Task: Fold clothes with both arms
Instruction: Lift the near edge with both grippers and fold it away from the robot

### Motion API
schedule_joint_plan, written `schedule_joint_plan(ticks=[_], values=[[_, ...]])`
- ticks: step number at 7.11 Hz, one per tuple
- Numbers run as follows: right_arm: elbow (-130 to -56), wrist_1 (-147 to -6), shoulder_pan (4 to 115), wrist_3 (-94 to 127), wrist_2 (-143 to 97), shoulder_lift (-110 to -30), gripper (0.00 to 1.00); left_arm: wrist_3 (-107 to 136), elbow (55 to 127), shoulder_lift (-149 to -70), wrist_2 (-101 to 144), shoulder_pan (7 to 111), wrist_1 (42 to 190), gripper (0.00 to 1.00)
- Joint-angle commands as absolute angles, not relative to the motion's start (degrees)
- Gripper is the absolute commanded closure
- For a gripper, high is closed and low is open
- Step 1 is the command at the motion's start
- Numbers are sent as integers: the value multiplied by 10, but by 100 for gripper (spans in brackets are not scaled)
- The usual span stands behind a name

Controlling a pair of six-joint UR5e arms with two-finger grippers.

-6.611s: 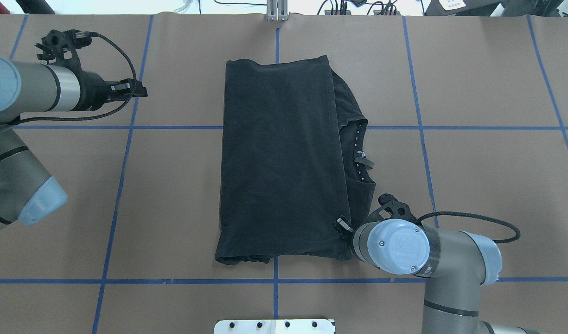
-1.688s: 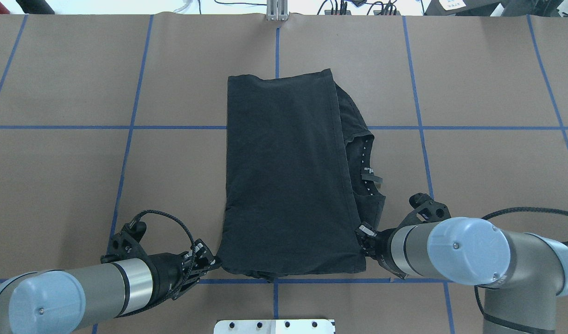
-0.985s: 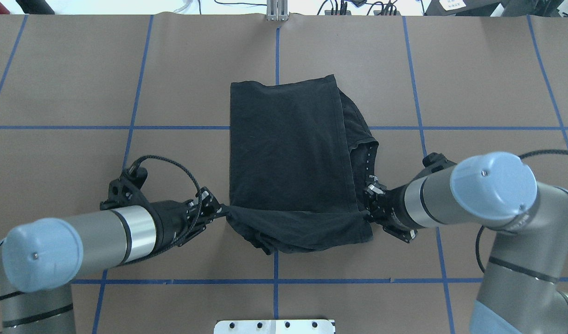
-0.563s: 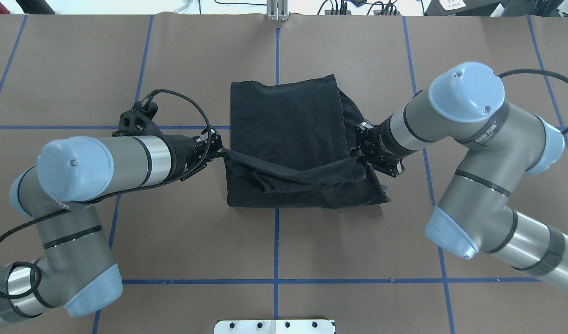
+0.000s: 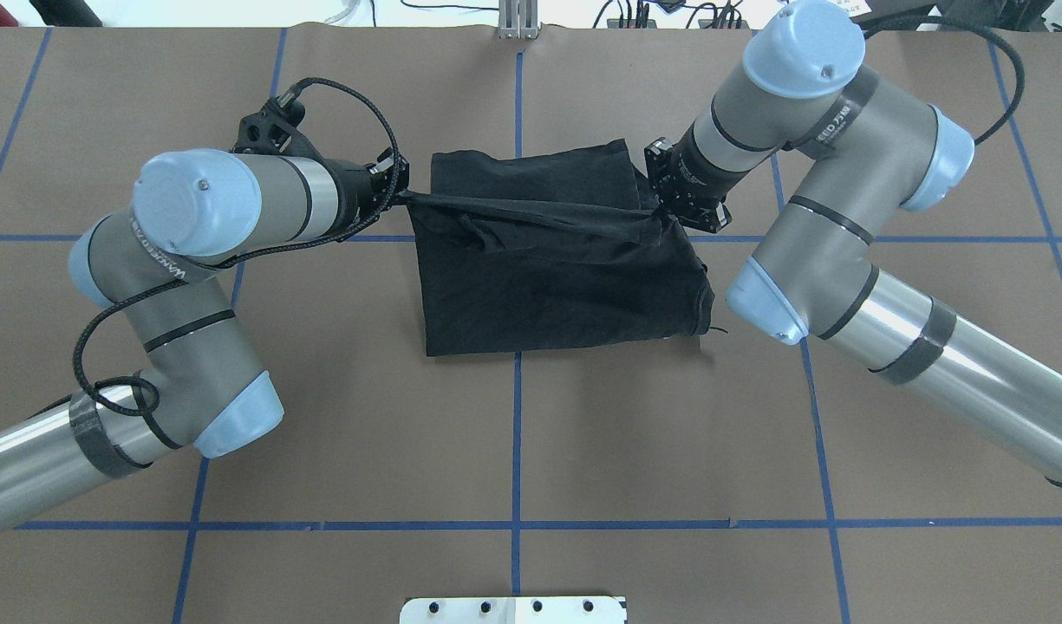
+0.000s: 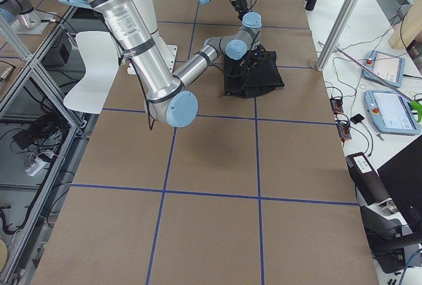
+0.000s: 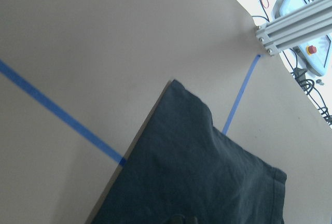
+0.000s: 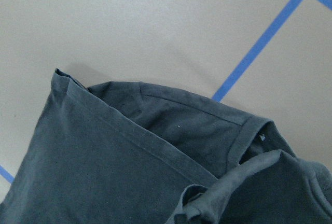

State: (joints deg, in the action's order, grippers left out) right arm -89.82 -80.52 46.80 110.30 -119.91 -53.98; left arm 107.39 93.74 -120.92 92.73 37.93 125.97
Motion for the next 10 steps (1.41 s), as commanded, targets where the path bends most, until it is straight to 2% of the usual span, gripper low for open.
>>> schedule_joint_plan(ticks=[1,3,4,5,6,7,8,10], values=[[-805,-802,488,1059,-1207,-478,100,1068,845,-1253,930,402,1308,100],[-689,-677,496,1043,-1206,-461,100,1056,786,-1289,929,412,1320,100],[-648,-669,506,1004,-1206,-438,100,1046,715,-1315,927,418,1369,100],[-590,-665,509,942,-1196,-407,1,1028,593,-1366,925,437,1443,52],[-548,-637,511,877,-1181,-385,0,985,535,-1385,925,456,1474,9],[-535,-644,561,846,-1200,-363,0,962,535,-1383,930,478,1475,0],[-535,-660,560,817,-1213,-363,0,961,553,-1374,930,480,1475,0],[-556,-664,569,776,-1214,-387,0,914,646,-1306,992,488,1470,0]])
